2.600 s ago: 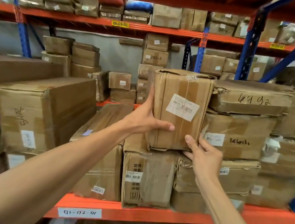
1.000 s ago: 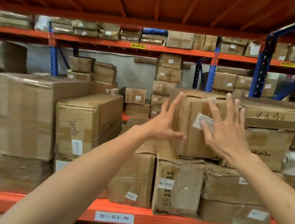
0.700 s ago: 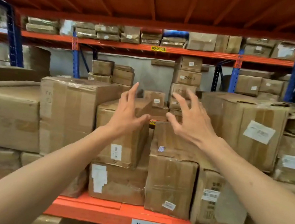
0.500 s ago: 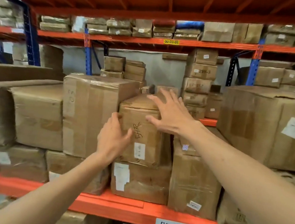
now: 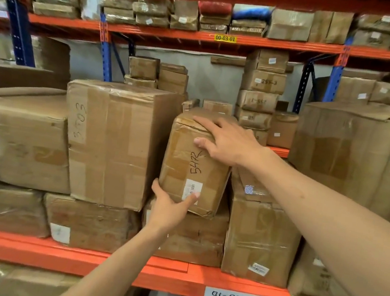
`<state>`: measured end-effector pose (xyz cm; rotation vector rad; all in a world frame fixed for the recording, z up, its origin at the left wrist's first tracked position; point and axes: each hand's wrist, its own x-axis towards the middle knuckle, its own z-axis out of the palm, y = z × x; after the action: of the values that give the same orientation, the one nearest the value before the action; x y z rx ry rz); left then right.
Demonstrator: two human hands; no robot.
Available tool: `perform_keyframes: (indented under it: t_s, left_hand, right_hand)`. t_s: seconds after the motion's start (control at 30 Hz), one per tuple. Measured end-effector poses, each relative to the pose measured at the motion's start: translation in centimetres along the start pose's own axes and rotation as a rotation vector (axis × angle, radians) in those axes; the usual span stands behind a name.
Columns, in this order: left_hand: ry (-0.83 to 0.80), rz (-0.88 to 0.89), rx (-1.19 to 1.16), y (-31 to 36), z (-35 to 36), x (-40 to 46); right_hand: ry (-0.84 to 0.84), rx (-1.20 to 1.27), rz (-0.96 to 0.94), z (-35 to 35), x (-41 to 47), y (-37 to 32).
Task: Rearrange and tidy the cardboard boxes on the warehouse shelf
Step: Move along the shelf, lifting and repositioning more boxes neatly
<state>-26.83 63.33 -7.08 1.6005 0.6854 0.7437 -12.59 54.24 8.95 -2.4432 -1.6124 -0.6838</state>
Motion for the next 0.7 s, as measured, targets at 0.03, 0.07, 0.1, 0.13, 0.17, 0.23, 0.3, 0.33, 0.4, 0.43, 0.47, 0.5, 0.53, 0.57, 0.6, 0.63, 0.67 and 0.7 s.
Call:
perform_keyframes:
  t_s: [0.03, 0.07, 0.1, 0.13, 0.17, 0.23, 0.3, 0.33, 0.4, 0.43, 0.47, 0.5, 0.53, 0.57, 0.6, 0.63, 0.67, 0.7]
  left_hand:
    - [0.003, 0.012, -0.075, 0.1, -0.1, 0.4]
    - [-0.015, 0.012, -0.151, 0.2, -0.3, 0.8]
    - [-0.056, 0.004, -0.218, 0.3, -0.6, 1.1]
    - [-0.11, -0.006, -0.268, 0.5, -0.7, 1.4]
    - [-0.16, -0.011, -0.3, 0.8, -0.7, 1.6]
    - [-0.196, 0.011, -0.339, 1.3, -0.4, 1.9]
    - [-0.178, 0.058, -0.361, 1.7, 0.2, 2.1]
    - [-0.168, 0.078, -0.363, 1.8, 0.4, 2.2]
    - [-0.156, 0.102, -0.362, 1.6, 0.7, 2.5]
    - [-0.154, 0.111, -0.364, 1.5, 0.7, 2.6]
    - [-0.15, 0.118, -0.364, 1.4, 0.7, 2.7]
    - [-0.147, 0.129, -0.358, 1.4, 0.7, 2.8]
    - [-0.144, 0.143, -0.347, 1.6, 0.6, 2.8]
    - [-0.14, 0.166, -0.323, 1.9, 0.5, 2.8]
    - [-0.137, 0.198, -0.283, 2.5, 0.4, 2.8]
    - [-0.141, 0.241, -0.231, 3.1, 0.2, 2.9]
    - [-0.154, 0.29, -0.175, 3.8, 0.0, 2.8]
    - [-0.17, 0.341, -0.125, 4.6, -0.1, 2.7]
  right_hand:
    - [-0.001, 0.003, 0.009, -0.3, -0.4, 0.6]
    - [-0.003, 0.001, 0.015, -0.6, -0.9, 1.2]
    - [-0.005, -0.007, 0.019, -0.9, -1.4, 1.7]
    - [-0.007, -0.021, 0.023, -1.3, -1.9, 2.1]
    - [-0.008, -0.034, 0.027, -1.6, -2.3, 2.5]
    - [-0.014, -0.037, 0.032, -2.5, -2.8, 3.1]
    - [-0.042, -0.041, 0.017, -3.7, -2.7, 3.6]
    - [-0.076, -0.05, -0.001, -4.4, -2.4, 3.7]
    - [-0.17, -0.082, -0.033, -5.4, -1.7, 3.8]
    - [-0.207, -0.089, -0.039, -5.8, -1.4, 3.7]
    - [-0.227, -0.088, -0.039, -5.9, -1.1, 3.6]
    - [-0.228, -0.085, -0.033, -6.0, -0.8, 3.5]
    - [-0.217, -0.075, -0.028, -5.8, -0.6, 3.5]
    - [-0.207, -0.053, -0.022, -5.5, -0.6, 3.7]
    - [-0.2, -0.01, -0.013, -5.0, -0.8, 4.1]
    - [-0.192, 0.056, 0.003, -4.6, -1.3, 4.9]
    - [-0.176, 0.143, 0.033, -4.3, -2.1, 5.8]
    - [-0.149, 0.243, 0.075, -4.0, -3.2, 6.9]
